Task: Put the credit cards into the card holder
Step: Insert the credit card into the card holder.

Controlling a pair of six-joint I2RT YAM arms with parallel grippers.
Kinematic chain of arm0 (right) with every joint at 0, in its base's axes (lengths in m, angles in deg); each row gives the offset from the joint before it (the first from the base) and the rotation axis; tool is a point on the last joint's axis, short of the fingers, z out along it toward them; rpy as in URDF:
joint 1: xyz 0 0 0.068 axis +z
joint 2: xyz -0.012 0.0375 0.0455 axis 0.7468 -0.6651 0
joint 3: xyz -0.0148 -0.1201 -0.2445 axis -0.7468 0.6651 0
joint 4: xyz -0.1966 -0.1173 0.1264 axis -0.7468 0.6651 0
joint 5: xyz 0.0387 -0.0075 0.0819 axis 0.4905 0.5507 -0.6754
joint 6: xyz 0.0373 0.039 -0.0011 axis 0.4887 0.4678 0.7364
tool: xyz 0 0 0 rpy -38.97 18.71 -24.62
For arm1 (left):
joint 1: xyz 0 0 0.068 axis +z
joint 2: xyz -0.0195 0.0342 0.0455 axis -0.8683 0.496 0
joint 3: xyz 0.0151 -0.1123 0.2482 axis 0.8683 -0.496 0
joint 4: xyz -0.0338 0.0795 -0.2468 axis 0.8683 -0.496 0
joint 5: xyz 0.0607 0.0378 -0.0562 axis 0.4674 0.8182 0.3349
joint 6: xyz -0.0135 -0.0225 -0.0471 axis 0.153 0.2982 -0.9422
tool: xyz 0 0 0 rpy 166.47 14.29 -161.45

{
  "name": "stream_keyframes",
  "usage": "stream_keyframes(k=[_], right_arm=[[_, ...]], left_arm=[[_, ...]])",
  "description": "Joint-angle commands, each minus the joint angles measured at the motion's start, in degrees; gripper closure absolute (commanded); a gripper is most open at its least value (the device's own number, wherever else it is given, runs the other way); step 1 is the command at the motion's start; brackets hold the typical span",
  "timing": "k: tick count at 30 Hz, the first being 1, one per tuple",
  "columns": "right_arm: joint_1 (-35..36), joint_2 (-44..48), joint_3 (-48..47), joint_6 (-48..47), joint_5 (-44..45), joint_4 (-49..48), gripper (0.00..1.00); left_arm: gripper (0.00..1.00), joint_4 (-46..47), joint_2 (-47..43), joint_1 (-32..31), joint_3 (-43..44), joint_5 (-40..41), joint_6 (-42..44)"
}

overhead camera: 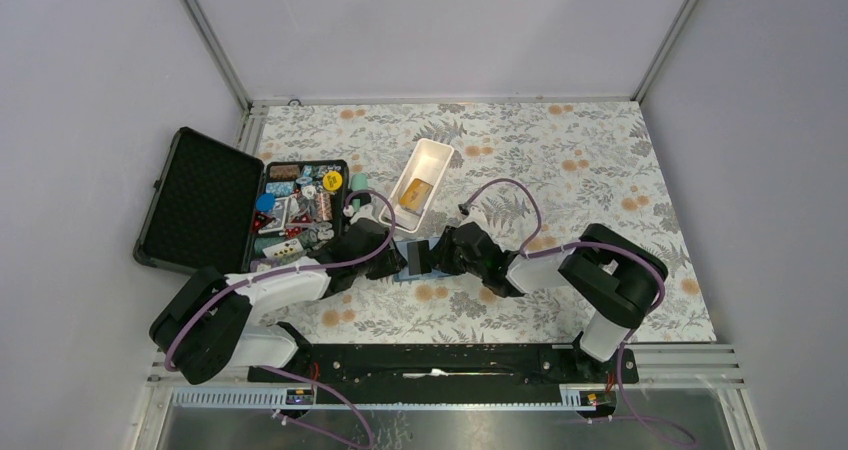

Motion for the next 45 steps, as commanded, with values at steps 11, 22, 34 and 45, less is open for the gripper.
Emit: stream_keyframes(k=[11,22,34,45], right_arm=[[3.77,-2.79,-5.31,-6.90,3.51,10.87,0.71],[5.38,-4.18,-7.45,-9.77,2.68,10.10,0.67],[5.58,-0.69,-8.65,-11.70,6.04,14.78,0.56],[5.56,-2.06,-12.76,-13.02,6.87,19.55,0.53]], left_arm=[[0.66,2.24,0.74,-0.81,3.05,0.40,1.98],[0.69,2.91,1.37,-1.12,2.79,0.16,2.36],[0.65,-1.57,-3.48,-1.10,3.20,4.08,3.92],[0.64,0.35,-2.81,-0.80,2.90,4.64,4.14]])
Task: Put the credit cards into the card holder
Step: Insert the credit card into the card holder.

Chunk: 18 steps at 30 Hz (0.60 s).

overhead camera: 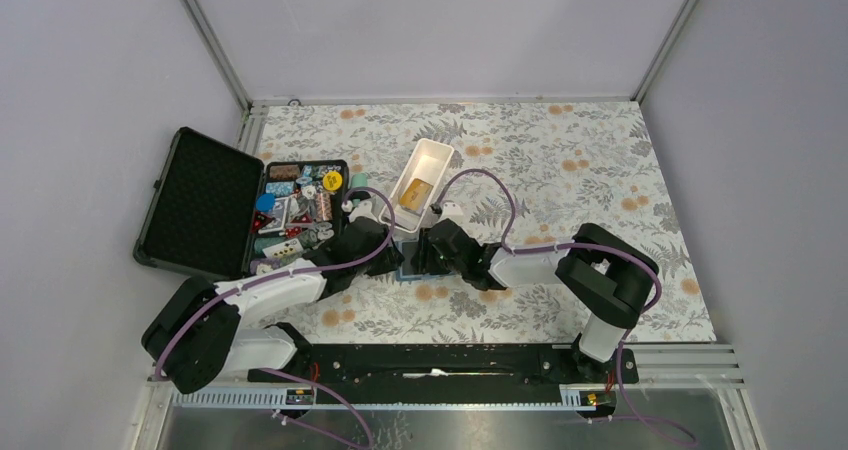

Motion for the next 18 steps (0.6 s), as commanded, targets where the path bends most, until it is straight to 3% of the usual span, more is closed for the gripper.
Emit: stream_keyframes(k=[1,7,18], right_arm=[[0.46,-0.73,-2.26,-2.00,2.10,4.47,0.53],[0.46,-1.32,-3.48,-3.98,2.44,5.00,0.48],[-0.26,-2.14,-7.12,-7.11,1.13,6.92,0.43]], left_arm=[[0.65,3.38,0.85,0.07,1.91,1.17,0.79],[0.72,5.32,1.10,0.95,1.69,1.40,1.43],[0.73,6.78,1.10,3.58,1.17,-0.91,1.39]])
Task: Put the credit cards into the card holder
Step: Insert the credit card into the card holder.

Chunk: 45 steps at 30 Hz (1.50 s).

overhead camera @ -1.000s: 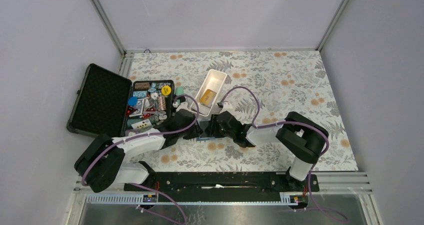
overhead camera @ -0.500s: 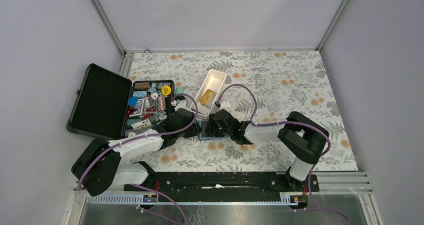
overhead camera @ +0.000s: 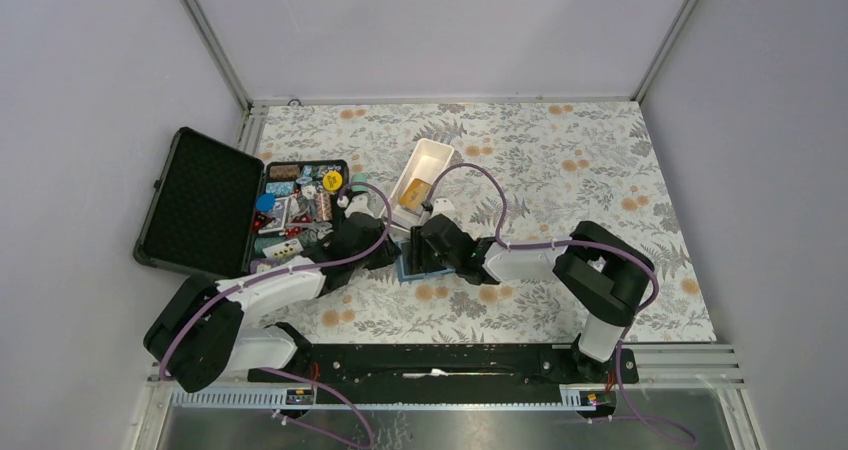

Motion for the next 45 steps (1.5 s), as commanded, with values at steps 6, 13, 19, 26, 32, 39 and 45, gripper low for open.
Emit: stream_keyframes(k=[6,13,19,26,32,39,45], right_arm=[[-1.14,-2.44,-3.85,-3.40,-1.36,1.92,0.41],[-1.18,-2.73,-3.31,-5.16,-4.81,-0.78,0.41],[-1.18,-1.98,-2.09,-5.73,-6.43,-2.74,0.43],[-1.18,-1.83,-1.35,-5.35,-7.40,-3.46,0.45],[-1.18,1.55,-0.74,-6.72,-4.69,-1.10,0.36],[-1.55,7.70,-1.47,-11.19,-1.24,6.23,0.27],[-3.88,15.05,-1.69,-16.11,-3.27,10.92,0.21]], left_arm=[[0.76,4.33,1.61,2.21,0.42,-1.14,0.19],[0.79,7.03,4.67,3.36,-1.15,-2.17,-0.10],[0.81,9.00,7.21,3.50,-1.34,-2.96,-0.28],[0.82,10.19,8.84,3.50,-1.77,-3.90,-0.75],[0.81,7.93,6.20,3.50,-1.16,-3.22,-0.11],[0.65,2.43,0.64,3.50,1.82,-2.86,2.42],[0.49,-4.15,-5.67,3.57,5.39,-2.19,4.53]])
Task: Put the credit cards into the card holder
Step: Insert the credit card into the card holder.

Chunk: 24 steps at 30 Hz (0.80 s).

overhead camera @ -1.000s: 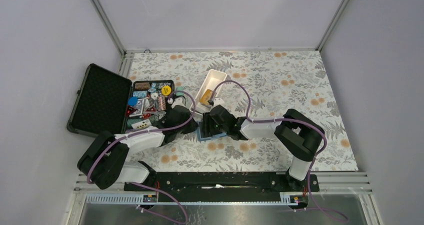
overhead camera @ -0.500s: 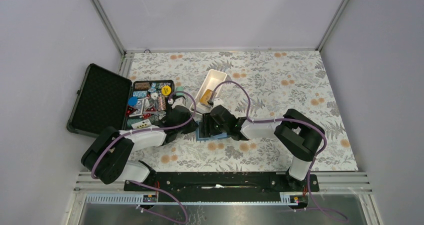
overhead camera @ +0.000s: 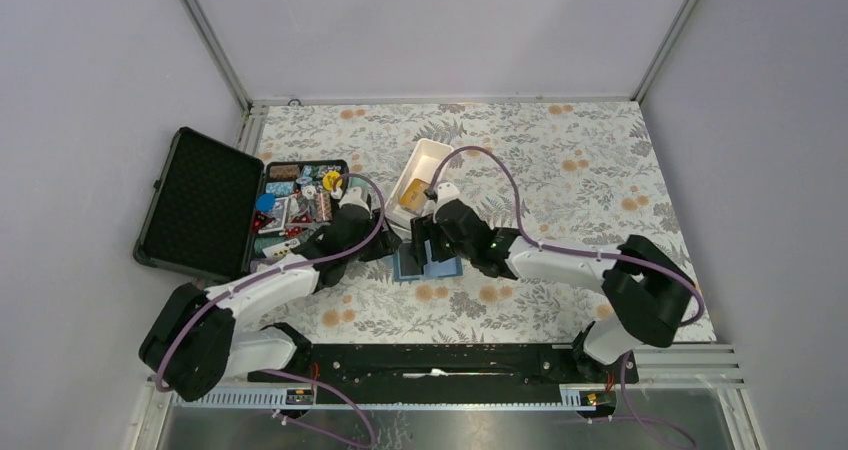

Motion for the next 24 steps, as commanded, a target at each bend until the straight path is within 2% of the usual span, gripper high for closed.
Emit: stream_keyframes(k=[1,5,7,9,16,21,24], right_arm=[[-3.04,6.21,-1.08,-5.65,-1.67,4.62,0.20],[-8.83,6.87,-4.77,-7.84,-13.53,6.30,0.20],[-10.57,5.68,-7.47,-9.56,-18.27,7.27,0.20],[-11.46,3.94,-10.09,-11.76,-22.28,7.79,0.18],[-12.45,-6.34,-20.25,-15.86,-26.65,13.01,0.19],[-12.53,-14.51,-27.55,-18.60,-25.17,15.38,0.22],[-12.54,-18.21,-31.06,-19.99,-23.32,16.27,0.23]], left_arm=[[0.47,-4.77,-5.55,0.15,4.85,0.12,2.61],[0.31,-10.50,-8.23,1.97,9.37,-0.93,4.69],[0.20,-13.62,-8.71,3.60,11.30,-1.73,6.34],[0.14,-16.91,-8.65,5.93,13.01,-3.62,7.95],[0.05,-27.43,-10.65,14.83,19.44,-13.20,12.78],[0.01,-37.92,-11.86,18.63,28.87,-10.35,21.60],[0.01,-38.22,-13.76,19.95,29.76,-6.75,23.37]])
